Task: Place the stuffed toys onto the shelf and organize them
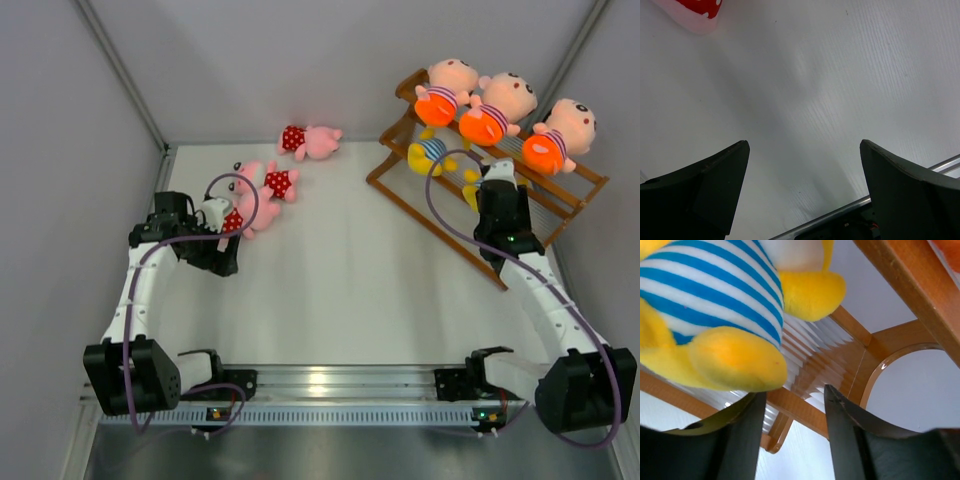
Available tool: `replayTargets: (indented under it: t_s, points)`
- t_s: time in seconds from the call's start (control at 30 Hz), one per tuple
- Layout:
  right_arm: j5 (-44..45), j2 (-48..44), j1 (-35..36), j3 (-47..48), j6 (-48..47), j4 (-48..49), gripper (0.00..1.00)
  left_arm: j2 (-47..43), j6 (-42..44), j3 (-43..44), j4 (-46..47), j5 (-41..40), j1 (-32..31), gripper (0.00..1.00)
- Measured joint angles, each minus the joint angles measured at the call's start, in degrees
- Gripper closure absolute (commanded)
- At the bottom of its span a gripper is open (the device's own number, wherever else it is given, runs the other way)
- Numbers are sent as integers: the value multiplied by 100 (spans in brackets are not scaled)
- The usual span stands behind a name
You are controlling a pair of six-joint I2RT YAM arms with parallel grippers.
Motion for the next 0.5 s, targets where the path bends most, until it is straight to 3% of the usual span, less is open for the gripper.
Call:
replayTargets:
  t_s: [0.23,0.5]
  points:
    - [-339,-166,22,507,57,-527,38,345,160,240,-2,-109,0,2]
    - [-656,-271,195,981,103,-1172,36,1473,289,1021,588,-605,-138,2]
